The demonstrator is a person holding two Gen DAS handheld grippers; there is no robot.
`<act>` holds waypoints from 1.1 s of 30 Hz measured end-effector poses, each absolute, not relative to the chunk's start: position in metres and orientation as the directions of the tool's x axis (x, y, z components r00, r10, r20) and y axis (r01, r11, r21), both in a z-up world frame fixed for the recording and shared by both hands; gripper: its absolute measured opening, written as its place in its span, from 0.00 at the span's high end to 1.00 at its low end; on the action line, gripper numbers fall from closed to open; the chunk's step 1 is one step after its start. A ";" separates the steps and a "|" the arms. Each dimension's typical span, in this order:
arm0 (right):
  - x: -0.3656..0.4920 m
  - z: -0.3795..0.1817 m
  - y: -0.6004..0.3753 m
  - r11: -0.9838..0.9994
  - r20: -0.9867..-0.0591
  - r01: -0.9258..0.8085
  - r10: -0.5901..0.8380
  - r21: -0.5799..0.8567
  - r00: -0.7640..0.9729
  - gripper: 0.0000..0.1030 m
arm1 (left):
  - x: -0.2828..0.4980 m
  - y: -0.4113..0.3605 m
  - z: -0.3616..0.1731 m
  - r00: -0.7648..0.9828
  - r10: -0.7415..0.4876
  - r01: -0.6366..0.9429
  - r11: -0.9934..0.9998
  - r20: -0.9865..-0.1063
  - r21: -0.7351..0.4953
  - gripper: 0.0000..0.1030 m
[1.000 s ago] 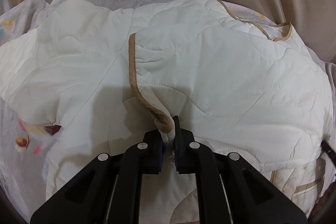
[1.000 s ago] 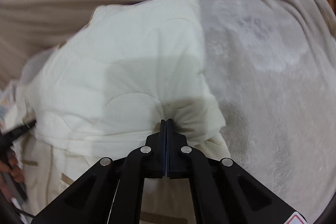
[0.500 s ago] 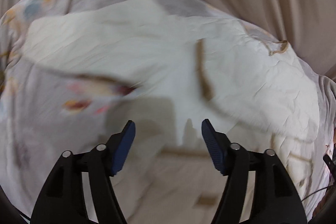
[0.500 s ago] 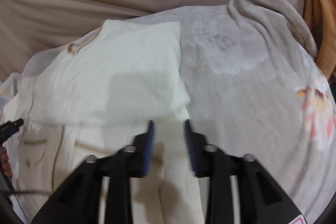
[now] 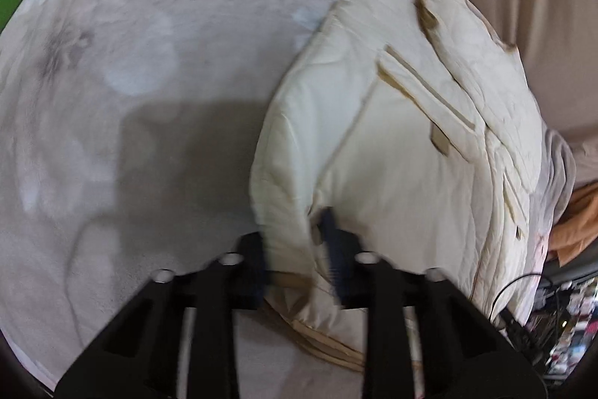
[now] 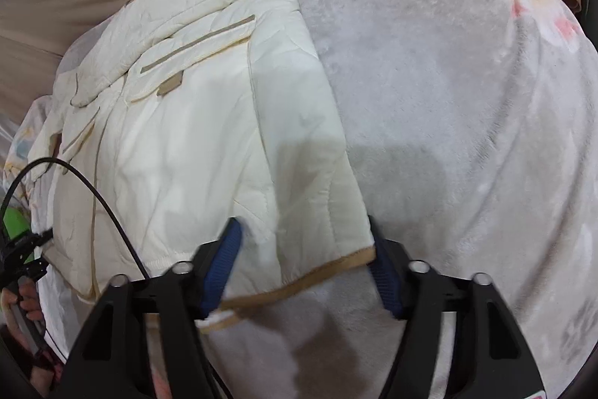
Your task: Fold large clothes
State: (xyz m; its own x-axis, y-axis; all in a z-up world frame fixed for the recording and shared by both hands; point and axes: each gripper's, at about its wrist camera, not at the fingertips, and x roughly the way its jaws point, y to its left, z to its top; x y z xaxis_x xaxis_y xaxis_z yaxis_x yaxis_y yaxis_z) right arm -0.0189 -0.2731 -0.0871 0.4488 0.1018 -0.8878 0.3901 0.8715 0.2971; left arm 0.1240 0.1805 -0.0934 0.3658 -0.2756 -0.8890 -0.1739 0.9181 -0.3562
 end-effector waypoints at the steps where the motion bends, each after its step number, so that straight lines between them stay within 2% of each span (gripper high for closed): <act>1: -0.019 -0.081 -0.272 0.870 -0.890 0.400 0.090 0.288 0.447 0.90 | 0.121 0.177 -0.084 0.379 -0.259 -0.151 0.930 -0.888 -0.336 0.87; 4: -0.031 -0.053 -0.271 0.881 -0.869 0.376 0.074 0.287 0.489 0.95 | 0.106 0.178 -0.058 0.422 -0.264 -0.095 0.939 -0.867 -0.332 0.92; 7: -0.053 -0.031 -0.268 0.900 -0.859 0.330 0.088 0.286 0.504 0.95 | 0.080 0.176 -0.036 0.420 -0.273 -0.048 0.946 -0.865 -0.322 0.93; 11: -0.103 -0.028 -0.259 0.935 -0.901 0.284 0.073 0.211 0.428 0.95 | 0.025 0.182 -0.042 0.333 -0.254 -0.027 0.960 -0.908 -0.279 0.92; 15: -0.159 -0.061 -0.252 0.950 -0.961 0.281 0.056 0.135 0.271 0.92 | -0.033 0.197 -0.079 0.232 -0.233 -0.106 0.959 -0.944 -0.263 0.88; 18: -0.175 -0.065 -0.253 0.941 -0.973 0.322 0.025 0.099 0.228 0.87 | -0.045 0.220 -0.071 0.276 -0.276 -0.222 0.913 -0.921 -0.341 0.84; 20: -0.167 -0.034 -0.257 0.924 -0.946 0.363 -0.002 0.123 0.326 0.85 | -0.030 0.237 -0.043 0.374 -0.270 -0.239 0.896 -0.887 -0.374 0.83; 21: -0.159 -0.020 -0.256 0.925 -0.928 0.359 -0.023 0.121 0.372 0.81 | -0.020 0.242 -0.028 0.420 -0.256 -0.230 0.898 -0.871 -0.374 0.82; 23: -0.128 0.014 -0.244 0.948 -0.871 0.313 -0.106 0.058 0.481 0.81 | 0.015 0.257 -0.004 0.497 -0.230 -0.211 0.903 -0.837 -0.374 0.72; 25: -0.087 0.031 -0.224 0.970 -0.830 0.238 -0.093 0.049 0.550 0.81 | 0.058 0.279 0.012 0.569 -0.198 -0.230 0.894 -0.798 -0.386 0.68; 29: -0.011 0.035 -0.181 0.984 -0.799 0.158 -0.025 0.088 0.601 0.81 | 0.150 0.320 0.008 0.613 -0.117 -0.332 0.860 -0.782 -0.388 0.68; 33: 0.046 0.024 -0.121 0.989 -0.780 0.093 0.032 0.114 0.625 0.81 | 0.226 0.361 -0.028 0.592 -0.062 -0.446 0.805 -0.804 -0.391 0.68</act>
